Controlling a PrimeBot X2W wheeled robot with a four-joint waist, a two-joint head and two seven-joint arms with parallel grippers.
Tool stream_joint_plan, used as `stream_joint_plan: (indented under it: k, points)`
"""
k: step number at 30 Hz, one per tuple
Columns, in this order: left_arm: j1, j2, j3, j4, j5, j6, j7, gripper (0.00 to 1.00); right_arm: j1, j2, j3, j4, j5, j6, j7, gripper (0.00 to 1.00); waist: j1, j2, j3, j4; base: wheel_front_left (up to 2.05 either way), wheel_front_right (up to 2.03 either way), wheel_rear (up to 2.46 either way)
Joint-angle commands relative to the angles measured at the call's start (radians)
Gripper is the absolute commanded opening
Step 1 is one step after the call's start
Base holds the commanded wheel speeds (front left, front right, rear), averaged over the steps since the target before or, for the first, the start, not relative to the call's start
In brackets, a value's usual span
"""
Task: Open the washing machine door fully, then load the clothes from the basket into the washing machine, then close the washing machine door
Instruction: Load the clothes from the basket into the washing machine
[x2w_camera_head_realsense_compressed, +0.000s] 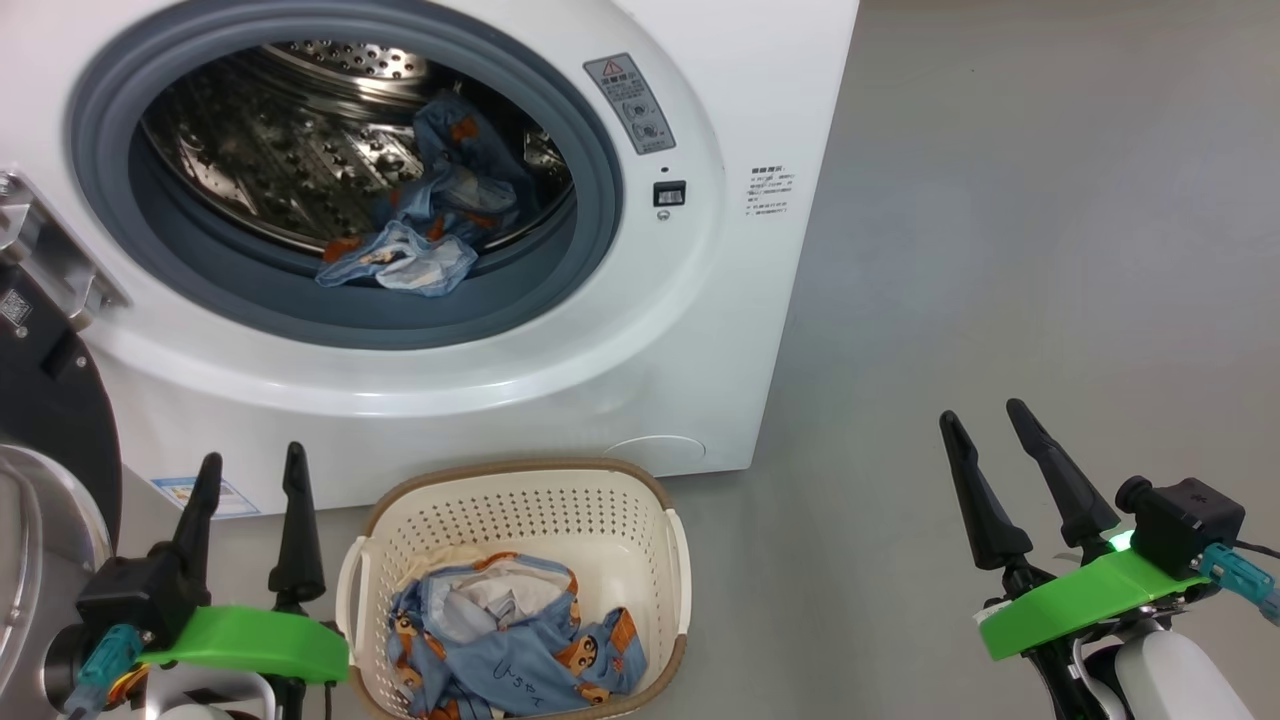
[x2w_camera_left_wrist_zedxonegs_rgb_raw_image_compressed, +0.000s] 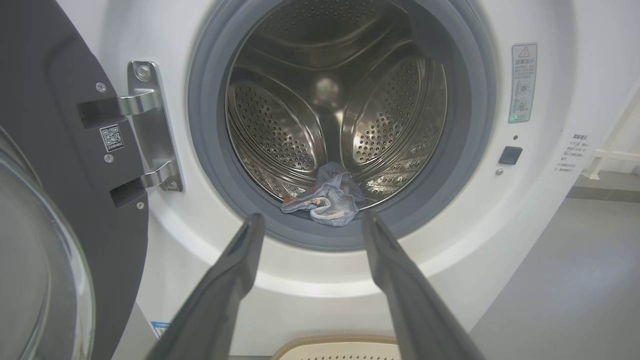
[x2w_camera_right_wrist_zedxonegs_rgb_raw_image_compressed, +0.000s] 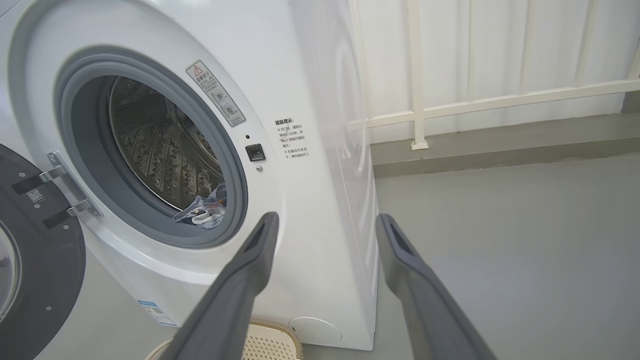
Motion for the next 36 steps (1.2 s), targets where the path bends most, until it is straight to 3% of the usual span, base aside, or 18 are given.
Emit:
stream_joint_plan:
  k: [1, 12, 19, 30, 36]
  points:
    - [-0.012, 0.014, 0.029, -0.025, -0.006, -0.002, -0.006, 1.0, -0.008, -0.011, 0.022, -0.026, 0.0, 0.01, -0.005, 1.0, 0.0, 0.0, 0.003, -0.002, 0.0, 0.0, 0.0]
    - [-0.027, 0.02, 0.001, 0.056, -0.022, -0.002, -0.006, 1.0, -0.019, -0.011, 0.033, -0.022, -0.001, 0.01, -0.005, 1.0, 0.0, 0.0, 0.038, -0.018, 0.0, 0.0, 0.0]
    - [-0.092, 0.051, -0.051, 0.199, -0.047, -0.002, -0.006, 1.0, -0.04, -0.007, 0.042, -0.018, -0.004, 0.01, -0.005, 1.0, 0.0, 0.0, 0.095, -0.034, 0.0, 0.0, 0.0]
    - [-0.262, 0.11, -0.166, 0.47, -0.102, -0.002, -0.006, 1.0, -0.103, 0.032, 0.027, -0.04, -0.021, 0.01, -0.005, 1.0, 0.0, 0.0, 0.273, -0.075, 0.0, 0.0, 0.0]
    - [-0.373, 0.153, -0.29, 0.603, -0.144, -0.002, 0.023, 1.0, -0.154, 0.06, 0.023, -0.053, -0.029, 0.01, -0.005, 1.0, 0.0, 0.0, 0.386, -0.1, 0.0, 0.0, 0.0]
